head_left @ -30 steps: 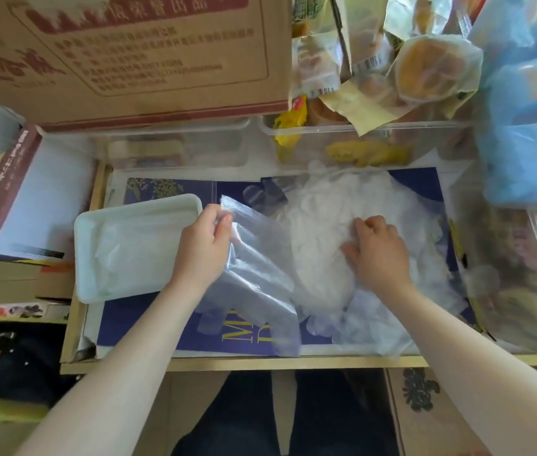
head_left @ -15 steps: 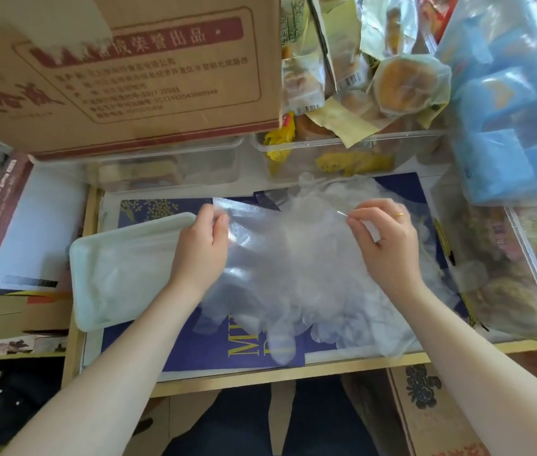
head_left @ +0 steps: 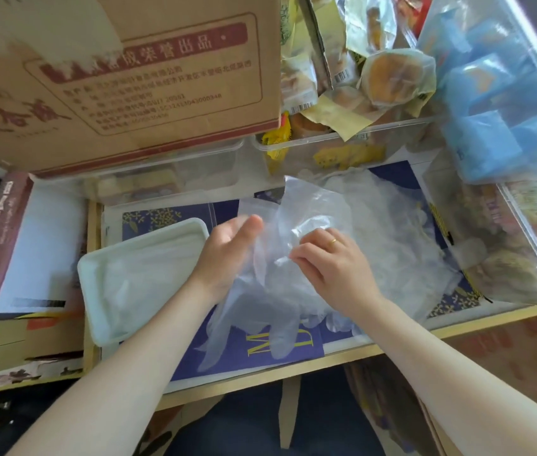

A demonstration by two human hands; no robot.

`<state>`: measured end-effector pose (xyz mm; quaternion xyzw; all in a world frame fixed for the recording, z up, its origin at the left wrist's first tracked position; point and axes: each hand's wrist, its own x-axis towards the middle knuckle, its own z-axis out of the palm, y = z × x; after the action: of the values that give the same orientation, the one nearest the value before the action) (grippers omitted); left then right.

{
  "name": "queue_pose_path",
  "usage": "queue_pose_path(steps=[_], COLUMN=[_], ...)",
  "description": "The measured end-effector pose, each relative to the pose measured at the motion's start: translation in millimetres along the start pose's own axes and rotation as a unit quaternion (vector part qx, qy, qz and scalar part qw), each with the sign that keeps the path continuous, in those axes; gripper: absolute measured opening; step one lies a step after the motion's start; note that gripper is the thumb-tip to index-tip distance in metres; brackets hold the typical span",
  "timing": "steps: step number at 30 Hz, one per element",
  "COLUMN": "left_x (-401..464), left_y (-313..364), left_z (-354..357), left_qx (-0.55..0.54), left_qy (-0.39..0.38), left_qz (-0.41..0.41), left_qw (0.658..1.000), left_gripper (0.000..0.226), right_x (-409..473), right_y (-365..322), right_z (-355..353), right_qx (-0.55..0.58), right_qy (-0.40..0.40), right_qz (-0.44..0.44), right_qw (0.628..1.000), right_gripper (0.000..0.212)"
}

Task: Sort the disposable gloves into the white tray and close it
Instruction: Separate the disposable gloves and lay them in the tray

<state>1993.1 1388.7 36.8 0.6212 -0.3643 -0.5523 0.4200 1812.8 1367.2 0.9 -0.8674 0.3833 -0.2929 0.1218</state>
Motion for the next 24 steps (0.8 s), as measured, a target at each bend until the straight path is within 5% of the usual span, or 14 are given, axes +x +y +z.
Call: queue_pose_path(steps=[3,8,10,12,14,16,18,23,24], left_x=[3.0,6.2,6.4,5.8,5.7,6.4,6.4,6.8,7.9], left_y=[0.4,-2.6,-1.6,5.3,14.0,21.2,27.9,34.3,33.4], left_z=[-6.5,-11.4,-15.8,-21.0,-27.2,-32.7,-36.7,-43.6,-44.7], left_qx=[0.005,0.095,0.096,0.049,0.020,0.028,0.033,0.032,0.043], left_qy=[-0.036,-0.037,-0.041,-0.065,-0.091,-0.113,-0.126,-0.138,-0.124], left_qz=[-0.010,-0.014,0.001,0.010,0.015,0.028,0.029,0.033,0.037], left_qw=[0.999,0.995,0.995,0.997,0.996,0.993,0.991,0.989,0.991], left_gripper=[0.077,0.004,0.009,0.013,0.010,0.008,0.007,0.010,0.008], right_x=[-1.8,-2.5,-2.3,4.0,17.7,30.8,40.9,58.9,61.4], right_y=[-2.3,-7.8,-6.7,-4.0,0.6,13.8,23.7,19.0,17.7], right_z=[0.7,1.9,0.1,-9.8,-28.1,-43.1,-52.0,-60.5,-61.4], right_qx=[-0.069,-0.104,-0.025,0.077,0.225,0.364,0.410,0.463,0.454], right_qy=[-0.005,-0.022,-0.011,0.018,0.018,-0.025,-0.089,-0.091,-0.083], right_qz=[-0.038,-0.104,-0.021,0.143,0.330,0.453,0.468,0.426,0.427], right_qw=[0.997,0.989,0.999,0.987,0.917,0.814,0.778,0.772,0.778], right_gripper=[0.007,0.015,0.012,0.039,0.064,0.065,0.054,0.005,0.011])
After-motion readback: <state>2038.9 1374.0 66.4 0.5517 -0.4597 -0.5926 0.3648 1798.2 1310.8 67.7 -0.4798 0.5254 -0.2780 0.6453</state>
